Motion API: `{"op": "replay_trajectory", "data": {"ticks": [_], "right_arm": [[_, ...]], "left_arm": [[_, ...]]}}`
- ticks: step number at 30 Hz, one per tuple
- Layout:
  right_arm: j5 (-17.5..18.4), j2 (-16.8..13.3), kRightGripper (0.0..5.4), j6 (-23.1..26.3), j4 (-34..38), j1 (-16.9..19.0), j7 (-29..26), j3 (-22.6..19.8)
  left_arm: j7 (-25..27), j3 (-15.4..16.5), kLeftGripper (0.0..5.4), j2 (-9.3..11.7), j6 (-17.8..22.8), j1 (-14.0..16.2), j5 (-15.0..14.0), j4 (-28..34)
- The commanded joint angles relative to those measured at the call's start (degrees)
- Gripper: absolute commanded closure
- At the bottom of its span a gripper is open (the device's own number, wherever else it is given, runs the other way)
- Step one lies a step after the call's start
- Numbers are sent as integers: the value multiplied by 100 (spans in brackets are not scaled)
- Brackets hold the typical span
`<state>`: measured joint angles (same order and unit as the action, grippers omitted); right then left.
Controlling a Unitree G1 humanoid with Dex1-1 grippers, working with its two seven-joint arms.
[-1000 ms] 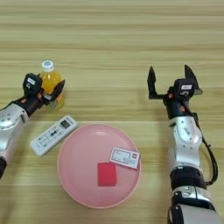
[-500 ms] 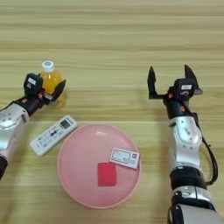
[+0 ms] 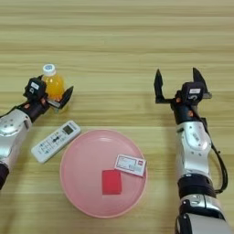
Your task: Move the objects on the table
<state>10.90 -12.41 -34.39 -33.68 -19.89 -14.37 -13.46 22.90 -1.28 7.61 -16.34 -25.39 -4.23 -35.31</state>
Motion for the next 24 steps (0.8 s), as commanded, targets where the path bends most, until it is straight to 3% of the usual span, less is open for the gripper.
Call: {"op": "replay_trajectory", "data": {"ticks": [1,11,17,24], "right_arm": [[6,-37,0,-57,-56,-87,-33,-8],[5,-37,0,-68,-79,-96,-31,-5],[5,-29,0,-74,-108,-110,-26,-5],[10,-33,0,-81,-141,-128,-29,-8]], "left_arm": [[23,-19,1,-36,-311,9,12,268],[84,120,1,-133,-721,117,-280,835],[296,194,1,-198,-918,202,-666,1259],[419,120,1,-223,-920,404,-841,1978]]}}
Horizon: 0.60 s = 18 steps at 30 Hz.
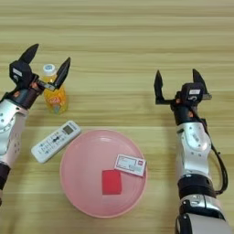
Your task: Move the objects on the table
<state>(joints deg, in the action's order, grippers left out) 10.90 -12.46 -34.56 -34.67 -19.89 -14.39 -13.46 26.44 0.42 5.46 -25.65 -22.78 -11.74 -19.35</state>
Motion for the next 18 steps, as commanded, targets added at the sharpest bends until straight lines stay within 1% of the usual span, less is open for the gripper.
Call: {"op": "replay_trajectory", "data": {"ticks": [1,3,6,8,12,14,16,18], "right_arm": [[14,-28,0,-62,-43,-129,-28,-9],[19,-28,0,-59,-51,-135,-29,-11],[17,-31,0,-57,-62,-146,-27,-10],[18,-30,0,-58,-65,-148,-26,-9],[14,-22,0,-57,-58,-152,-17,-4],[13,-18,0,-57,-48,-150,-13,-1],[12,-16,0,-56,-42,-149,-12,1],[12,-15,0,-56,-40,-149,-11,3]], "left_arm": [[133,-100,1,15,54,204,-113,564],[301,-208,1,87,178,328,-168,882],[649,-437,1,328,412,587,-179,1370],[747,-482,1,441,551,735,-214,1616],[855,-405,1,667,811,952,-305,1964],[998,-362,1,862,976,1114,-399,2185],[1150,-291,1,1066,1170,1336,-559,2463],[1254,-233,1,1218,1363,1536,-726,2687]]}}
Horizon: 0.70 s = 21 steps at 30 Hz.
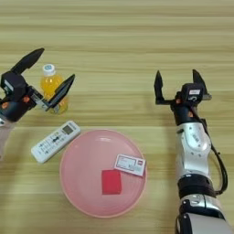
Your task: Move the objects on the table
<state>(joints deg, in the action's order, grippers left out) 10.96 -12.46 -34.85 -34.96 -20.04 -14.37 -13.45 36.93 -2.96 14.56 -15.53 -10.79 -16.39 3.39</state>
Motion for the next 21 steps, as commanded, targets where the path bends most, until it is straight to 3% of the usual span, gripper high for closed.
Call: {"op": "replay_trajectory", "data": {"ticks": [1,3,6,11,21], "right_arm": [[5,-13,0,-28,-10,-135,-11,3],[2,-12,0,-27,-5,-136,-8,7],[-2,-12,0,-30,0,-135,-6,11],[-5,-14,0,-17,43,-119,-2,16],[-1,-24,0,3,86,-106,-2,18]], "left_arm": [[260,130,1,371,457,439,-351,509],[396,142,1,518,732,661,-558,671],[418,166,1,689,1054,847,-538,678],[585,-20,1,1029,1525,1225,-323,672],[592,-380,1,1325,1940,1494,367,513]]}}
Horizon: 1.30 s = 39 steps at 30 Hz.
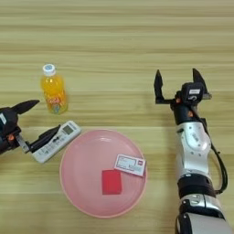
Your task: Move the objects on the table
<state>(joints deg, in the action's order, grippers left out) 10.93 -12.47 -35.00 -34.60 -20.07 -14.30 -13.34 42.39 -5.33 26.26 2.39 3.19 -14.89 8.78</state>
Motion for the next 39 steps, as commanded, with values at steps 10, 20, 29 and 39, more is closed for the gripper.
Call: {"op": "replay_trajectory", "data": {"ticks": [10,20,29,39], "right_arm": [[5,-27,0,16,54,-95,-13,6],[8,-33,0,14,42,-102,-16,1],[7,-33,0,15,39,-105,-16,1],[4,-39,0,3,9,-118,-19,-2]], "left_arm": [[27,-369,1,339,68,243,798,-140],[6,-403,1,321,88,227,940,-224],[-169,-487,1,240,265,151,1174,-433],[-295,-521,1,202,297,75,1323,-577]]}}
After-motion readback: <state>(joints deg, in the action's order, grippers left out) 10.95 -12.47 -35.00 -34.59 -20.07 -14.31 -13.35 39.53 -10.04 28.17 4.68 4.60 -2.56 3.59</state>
